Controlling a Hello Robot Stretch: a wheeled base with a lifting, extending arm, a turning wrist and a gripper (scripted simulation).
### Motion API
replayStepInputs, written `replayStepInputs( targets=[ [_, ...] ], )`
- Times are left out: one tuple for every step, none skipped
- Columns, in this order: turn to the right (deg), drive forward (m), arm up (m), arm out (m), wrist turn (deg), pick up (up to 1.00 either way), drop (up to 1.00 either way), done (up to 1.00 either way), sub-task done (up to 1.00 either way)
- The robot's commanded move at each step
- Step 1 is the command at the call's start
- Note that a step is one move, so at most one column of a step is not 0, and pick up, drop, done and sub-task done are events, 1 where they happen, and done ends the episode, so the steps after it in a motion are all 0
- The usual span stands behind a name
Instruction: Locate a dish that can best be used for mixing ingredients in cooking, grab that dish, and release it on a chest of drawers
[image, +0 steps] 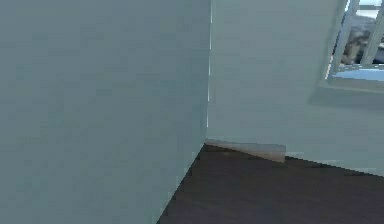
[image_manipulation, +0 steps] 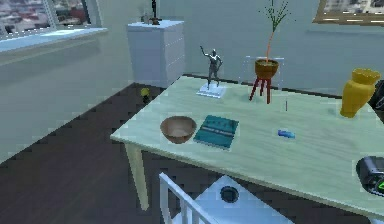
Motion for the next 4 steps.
replayStepInputs(
  targets=[
    [0.0,0.00,0.50,0.00,0.0,0.00,0.00,0.00,0.00],
    [0.0,0.00,0.38,0.00,0.0,0.00,0.00,0.00,0.00],
    [0.0,0.00,0.00,0.50,0.0,0.00,0.00,0.00,0.00],
    [0.0,0.00,0.00,0.00,45.0,0.00,0.00,0.00,0.00]
  ],
)
